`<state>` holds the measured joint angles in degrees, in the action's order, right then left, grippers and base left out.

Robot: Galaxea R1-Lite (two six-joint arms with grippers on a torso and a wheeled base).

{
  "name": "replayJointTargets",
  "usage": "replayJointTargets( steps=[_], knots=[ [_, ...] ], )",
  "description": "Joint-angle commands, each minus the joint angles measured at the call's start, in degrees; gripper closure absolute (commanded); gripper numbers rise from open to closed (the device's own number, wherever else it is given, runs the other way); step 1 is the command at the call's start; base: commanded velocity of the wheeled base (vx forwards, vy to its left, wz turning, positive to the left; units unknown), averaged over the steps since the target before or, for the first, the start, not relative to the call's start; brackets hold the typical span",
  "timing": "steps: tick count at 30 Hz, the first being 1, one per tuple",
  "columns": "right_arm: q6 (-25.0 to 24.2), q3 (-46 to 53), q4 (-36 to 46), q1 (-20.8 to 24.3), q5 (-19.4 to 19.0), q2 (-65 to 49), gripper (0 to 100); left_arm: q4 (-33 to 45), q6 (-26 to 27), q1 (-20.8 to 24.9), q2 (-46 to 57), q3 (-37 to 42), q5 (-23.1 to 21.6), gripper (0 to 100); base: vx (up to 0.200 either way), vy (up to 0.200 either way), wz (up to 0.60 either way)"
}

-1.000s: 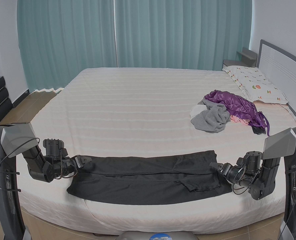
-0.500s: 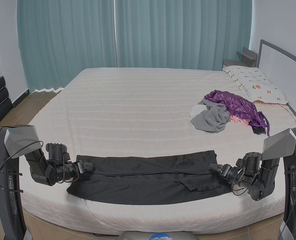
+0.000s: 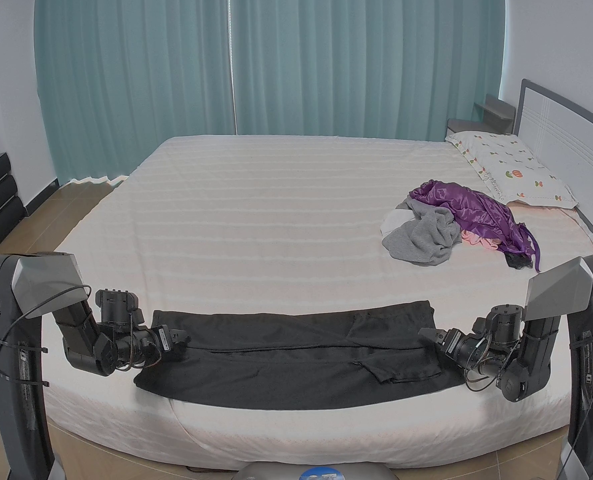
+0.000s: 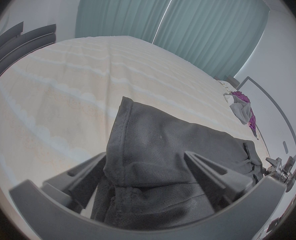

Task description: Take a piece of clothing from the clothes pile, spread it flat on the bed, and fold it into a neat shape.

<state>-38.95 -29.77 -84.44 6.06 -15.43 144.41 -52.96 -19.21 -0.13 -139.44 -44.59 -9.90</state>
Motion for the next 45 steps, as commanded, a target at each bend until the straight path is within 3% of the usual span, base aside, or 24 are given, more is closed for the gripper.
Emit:
replayJointTargets(
  steps=[1,11,19,24,33,37,45],
  knots=[
    [0.01,-0.03,-0.02,0.01,0.05,0.08,0,0.05,-0.04,0.4,0.13,0.38,0.49,100,0.0,0.0,0.0],
    [-0.07,-0.03,-0.02,0.01,-0.04,-0.01,0,-0.13,-0.39,0.4,1.27,2.23,0.49,100,0.0,0.0,0.0],
    [-0.25,-0.2,-0.02,-0.43,-0.39,-0.18,0,-4.88,-0.74,0.4,1.36,3.99,0.58,100,0.0,0.0,0.0],
    [-5.08,-0.73,-0.28,-0.79,-0.21,-1.15,0,-4.96,-1.09,0.4,1.36,4.16,0.58,100,0.0,0.0,0.0],
    [-6.23,-1.52,-1.78,-6.85,-0.47,-1.76,0,-4.96,-1.35,0.4,1.18,3.64,0.58,100,0.0,0.0,0.0],
    [-6.31,-3.01,-1.07,-7.46,-0.39,-0.62,0,-4.96,-1.35,0.4,0.92,3.37,0.49,100,-0.2,0.0,0.0],
    [-6.31,-2.93,-1.42,-7.2,-0.39,-0.27,0,-4.88,-7.24,1.19,0.92,0.21,0.58,100,-0.05,0.0,0.0]
  ],
)
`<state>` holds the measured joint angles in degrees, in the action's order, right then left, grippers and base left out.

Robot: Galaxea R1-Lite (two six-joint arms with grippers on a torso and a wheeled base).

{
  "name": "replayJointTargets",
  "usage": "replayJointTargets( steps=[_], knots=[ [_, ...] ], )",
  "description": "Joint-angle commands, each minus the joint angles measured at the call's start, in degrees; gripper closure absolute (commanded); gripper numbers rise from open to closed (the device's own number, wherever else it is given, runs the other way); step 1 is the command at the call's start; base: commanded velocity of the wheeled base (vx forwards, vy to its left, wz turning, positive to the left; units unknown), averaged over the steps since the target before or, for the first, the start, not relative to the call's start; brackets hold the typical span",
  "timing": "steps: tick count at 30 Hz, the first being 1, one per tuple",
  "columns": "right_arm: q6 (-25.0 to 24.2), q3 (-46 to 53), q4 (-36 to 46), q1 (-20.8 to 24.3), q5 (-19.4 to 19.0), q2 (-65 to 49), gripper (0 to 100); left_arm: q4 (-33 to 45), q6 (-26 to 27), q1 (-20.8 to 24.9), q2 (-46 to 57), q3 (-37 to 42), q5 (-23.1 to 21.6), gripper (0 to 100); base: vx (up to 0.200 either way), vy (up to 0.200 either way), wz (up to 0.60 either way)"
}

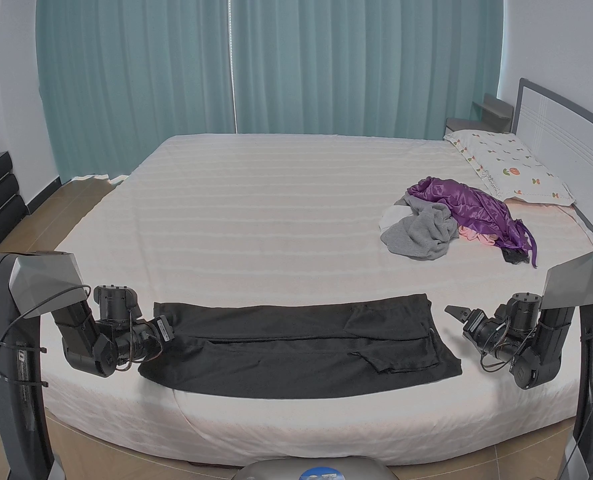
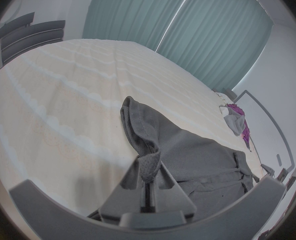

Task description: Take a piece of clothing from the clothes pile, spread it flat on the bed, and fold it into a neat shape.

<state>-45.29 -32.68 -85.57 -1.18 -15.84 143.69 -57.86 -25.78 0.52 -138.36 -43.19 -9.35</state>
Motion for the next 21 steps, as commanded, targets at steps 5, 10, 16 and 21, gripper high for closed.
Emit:
replayJointTargets(
  steps=[5,10,16,21],
  knots=[
    [0.02,0.08,-0.65,0.3,0.1,0.63,0,-0.06,-0.76,1.23,-0.15,-1.28,0.03,100,0.0,0.0,0.0],
    [0.02,0.16,-0.65,0.3,0.1,0.63,0,-0.15,-0.85,1.23,0.11,-1.19,0.03,100,0.0,-0.04,0.0],
    [0.11,0.25,-0.65,0.3,0.1,0.71,0,-0.85,-1.29,1.59,1.52,-1.02,0.12,100,0.0,-0.2,0.0],
    [0.11,0.25,-0.65,0.3,0.1,0.71,0,-0.77,-4.28,2.2,4.42,-0.84,1.0,100,0.0,-0.2,0.0]
  ],
)
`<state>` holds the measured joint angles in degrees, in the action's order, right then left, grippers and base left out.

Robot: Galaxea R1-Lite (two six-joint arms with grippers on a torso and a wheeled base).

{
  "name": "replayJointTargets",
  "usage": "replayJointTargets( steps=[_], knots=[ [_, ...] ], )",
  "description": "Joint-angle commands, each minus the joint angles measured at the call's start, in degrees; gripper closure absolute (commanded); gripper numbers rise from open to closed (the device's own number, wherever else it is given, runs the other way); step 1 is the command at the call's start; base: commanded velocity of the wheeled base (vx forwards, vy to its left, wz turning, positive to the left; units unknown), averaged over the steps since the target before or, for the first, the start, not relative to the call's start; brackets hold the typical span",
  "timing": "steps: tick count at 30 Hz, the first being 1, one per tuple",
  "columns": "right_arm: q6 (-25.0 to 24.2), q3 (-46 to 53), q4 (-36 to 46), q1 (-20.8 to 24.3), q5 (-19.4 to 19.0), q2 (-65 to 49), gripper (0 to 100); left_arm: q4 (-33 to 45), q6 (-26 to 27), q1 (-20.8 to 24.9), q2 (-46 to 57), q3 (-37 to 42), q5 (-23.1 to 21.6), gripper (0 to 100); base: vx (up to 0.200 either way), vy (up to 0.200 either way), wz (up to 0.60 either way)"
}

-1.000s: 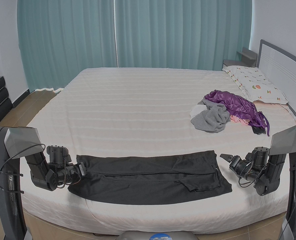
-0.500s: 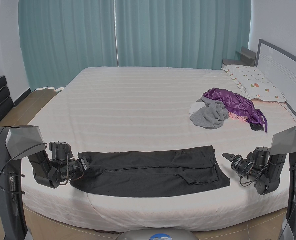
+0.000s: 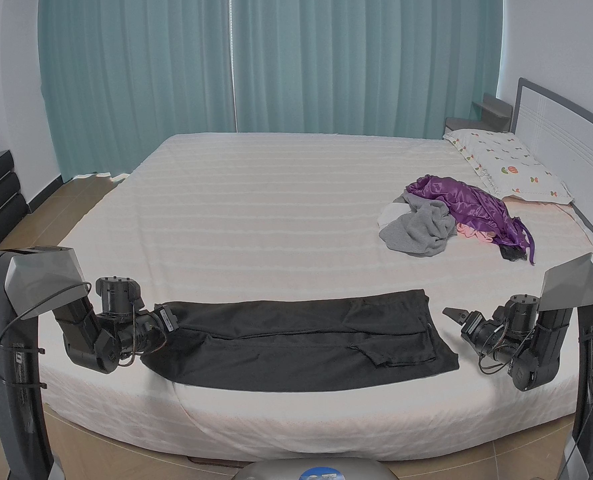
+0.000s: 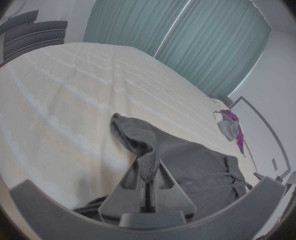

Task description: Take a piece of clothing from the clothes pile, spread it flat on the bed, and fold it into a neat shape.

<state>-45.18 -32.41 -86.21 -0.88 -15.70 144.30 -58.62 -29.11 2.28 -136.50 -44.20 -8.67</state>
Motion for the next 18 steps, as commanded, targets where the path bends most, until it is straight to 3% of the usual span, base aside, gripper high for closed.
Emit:
replayJointTargets(
  steps=[1,18],
  knots=[
    [0.0,-0.02,-0.01,0.09,-0.03,0.1,0,0.09,-1.3,0.53,3.17,0.35,0.32,100,0.0,-0.2,0.0],
    [0.0,0.07,-0.1,0.09,-0.03,0.1,0,2.64,-3.5,5.28,10.29,0.79,3.13,100,0.0,-0.2,0.0]
  ],
)
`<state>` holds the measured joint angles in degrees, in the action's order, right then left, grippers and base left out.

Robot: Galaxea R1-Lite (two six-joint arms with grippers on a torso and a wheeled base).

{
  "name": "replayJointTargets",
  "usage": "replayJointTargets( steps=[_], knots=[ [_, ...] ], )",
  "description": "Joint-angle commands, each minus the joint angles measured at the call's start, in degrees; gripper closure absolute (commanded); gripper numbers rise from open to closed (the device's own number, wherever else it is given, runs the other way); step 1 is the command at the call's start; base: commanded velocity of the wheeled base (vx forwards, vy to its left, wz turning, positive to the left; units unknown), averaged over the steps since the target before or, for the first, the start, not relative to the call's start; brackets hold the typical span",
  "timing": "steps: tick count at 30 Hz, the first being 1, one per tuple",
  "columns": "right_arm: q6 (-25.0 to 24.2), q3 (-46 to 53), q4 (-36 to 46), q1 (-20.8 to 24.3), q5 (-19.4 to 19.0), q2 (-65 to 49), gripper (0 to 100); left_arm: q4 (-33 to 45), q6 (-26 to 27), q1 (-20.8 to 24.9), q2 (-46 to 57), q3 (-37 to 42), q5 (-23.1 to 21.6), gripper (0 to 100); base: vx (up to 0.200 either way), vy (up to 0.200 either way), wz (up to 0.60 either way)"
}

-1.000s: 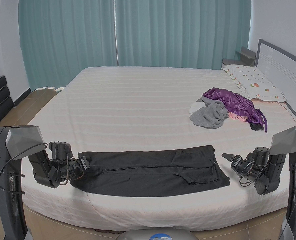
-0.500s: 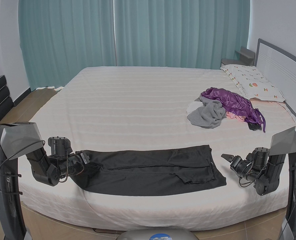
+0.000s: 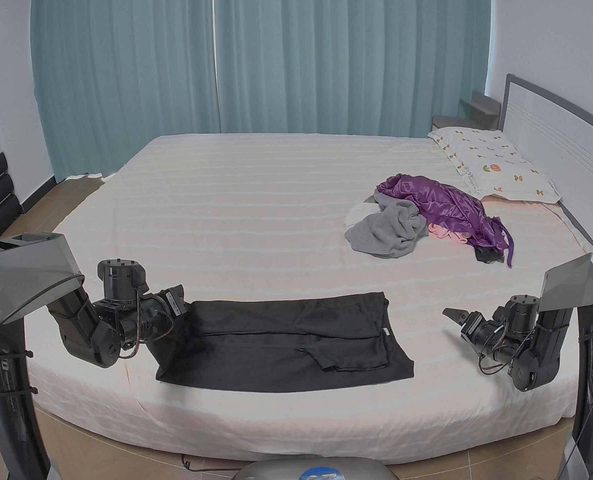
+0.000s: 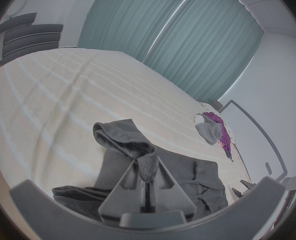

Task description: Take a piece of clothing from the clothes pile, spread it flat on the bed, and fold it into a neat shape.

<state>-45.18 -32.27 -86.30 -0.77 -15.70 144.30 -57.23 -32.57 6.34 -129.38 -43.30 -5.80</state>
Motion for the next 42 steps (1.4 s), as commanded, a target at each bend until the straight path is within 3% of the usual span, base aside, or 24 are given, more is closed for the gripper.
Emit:
replayJointTargets(
  steps=[1,10,27,39,40,42],
  knots=[
    [0.0,-0.08,-0.01,-0.02,-0.03,0.1,0,1.25,-0.03,1.22,3.17,-0.12,0.27,100,0.0,-0.2,0.0],
    [0.0,-0.08,-0.01,-0.02,-0.03,0.1,0,9.16,-0.12,6.84,7.39,-1.96,0.35,100,0.0,-0.2,0.0],
    [0.18,-0.08,-0.01,-0.02,-0.03,0.19,0,19.88,-0.12,15.9,3.08,-13.04,2.73,100,0.0,-0.2,0.0],
    [0.27,-0.08,-0.01,-0.02,-0.03,0.19,0,20.5,-0.3,18.62,-5.8,-18.75,8.88,100,0.0,0.0,0.0],
    [0.27,-0.08,-0.01,-0.02,-0.03,0.19,0,20.5,-0.3,18.8,-5.97,-18.93,9.14,0,0.0,0.0,0.0],
    [0.27,-0.08,-0.01,-0.02,-0.03,0.19,0,20.5,-1.18,19.15,-6.68,-20.16,9.67,0,0.0,0.0,0.0]
  ],
)
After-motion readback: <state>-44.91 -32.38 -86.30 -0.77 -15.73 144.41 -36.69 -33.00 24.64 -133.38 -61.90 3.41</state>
